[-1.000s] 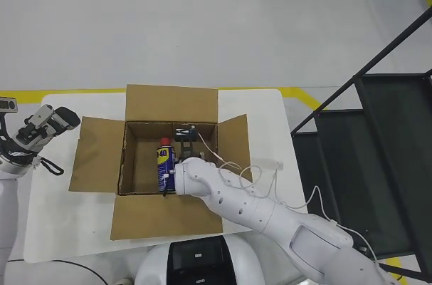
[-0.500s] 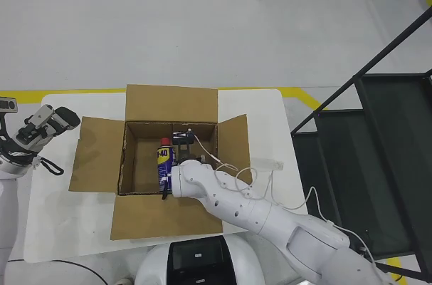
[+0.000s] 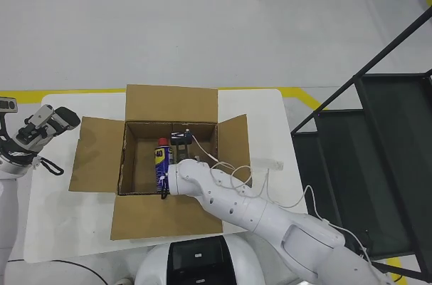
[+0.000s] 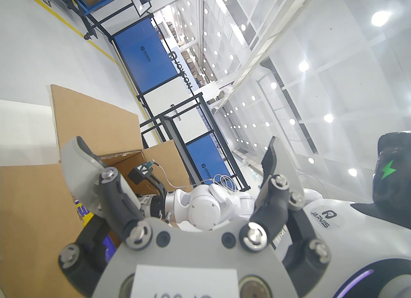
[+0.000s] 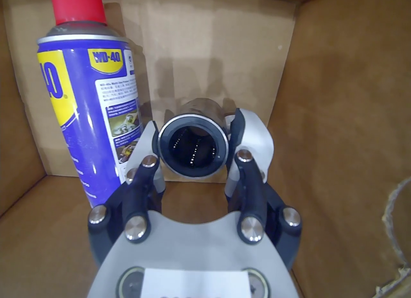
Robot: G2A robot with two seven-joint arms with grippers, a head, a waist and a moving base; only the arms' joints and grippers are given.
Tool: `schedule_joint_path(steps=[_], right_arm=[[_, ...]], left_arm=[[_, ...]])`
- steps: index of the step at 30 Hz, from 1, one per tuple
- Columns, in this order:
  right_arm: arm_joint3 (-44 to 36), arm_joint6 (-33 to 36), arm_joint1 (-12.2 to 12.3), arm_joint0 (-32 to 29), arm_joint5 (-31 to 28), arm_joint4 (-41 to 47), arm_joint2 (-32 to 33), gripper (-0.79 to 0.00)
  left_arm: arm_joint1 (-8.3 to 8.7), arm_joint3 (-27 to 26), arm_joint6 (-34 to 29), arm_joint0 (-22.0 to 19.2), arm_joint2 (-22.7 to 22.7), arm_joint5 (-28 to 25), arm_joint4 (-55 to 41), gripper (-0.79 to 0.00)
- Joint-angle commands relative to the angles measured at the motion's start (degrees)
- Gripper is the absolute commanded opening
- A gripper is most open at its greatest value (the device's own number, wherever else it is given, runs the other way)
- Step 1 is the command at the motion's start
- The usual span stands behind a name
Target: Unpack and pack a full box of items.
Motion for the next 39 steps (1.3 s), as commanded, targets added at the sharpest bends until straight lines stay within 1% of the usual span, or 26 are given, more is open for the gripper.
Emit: schedule_joint_path(steps=[1,3,4,9,13,18,22,24,28,30,32,34,36,39], right_arm=[[0.4,0.1,-0.2,0.1,-0.1,-0.1,0.1,-0.529],[0.8,0.1,-0.5,0.2,-0.1,-0.2,0.2,-0.686],[0.8,0.0,-0.6,0.2,0.0,-0.4,0.2,-0.785],[-1.5,-0.8,-0.8,-0.8,0.8,-2.1,0.4,-0.785],[-6.0,-1.7,-0.3,-2.8,1.7,-5.1,0.7,-0.785],[-14.1,-2.2,0.9,-6.5,2.2,-10.2,1.7,-0.785],[-23.2,-0.7,2.4,-10.2,0.7,-14.4,3.7,-0.785],[-26.7,-0.6,3.3,-12.4,0.6,-19.1,4.8,-0.785],[-36.2,2.5,4.9,-16.7,-2.9,-26.2,6.5,-0.785],[-40.5,3.8,5.7,-18.9,-5.4,-28.0,8.1,-0.785],[-44.8,4.6,6.3,-21.0,-9.4,-28.5,9.8,-0.785],[-47.8,5.0,7.0,-23.0,-12.5,-30.9,11.7,-0.785],[-52.0,6.0,7.6,-25.0,-17.5,-28.8,13.8,-0.785],[-55.3,6.8,8.4,-27.7,-22.6,-25.8,18.8,-0.785]], left_arm=[[0.00,0.0,0.0,0.0,0.0,0.0,0.0,0.000],[0.00,0.0,0.0,0.0,0.0,0.0,0.0,0.000],[0.00,0.0,0.0,0.0,0.0,0.0,0.0,0.000],[0.00,0.0,0.0,0.0,0.0,0.0,0.0,0.000],[0.00,0.0,0.0,0.0,0.0,0.0,0.0,0.000],[0.00,0.0,0.0,0.0,0.0,0.0,0.0,0.000],[0.00,0.0,0.0,0.0,0.0,0.0,0.0,0.000],[0.00,0.0,0.0,0.0,0.0,0.0,0.0,0.000],[0.00,0.0,0.0,0.0,0.0,0.0,0.0,0.000],[0.00,0.0,0.0,0.0,0.0,0.0,0.0,0.000],[0.00,0.0,0.0,0.0,0.0,0.0,0.0,0.000],[0.00,0.0,0.0,0.0,0.0,0.0,0.0,0.000],[0.00,0.0,0.0,0.0,0.0,0.0,0.0,0.000],[0.00,0.0,0.0,0.0,0.0,0.0,0.0,0.000]])
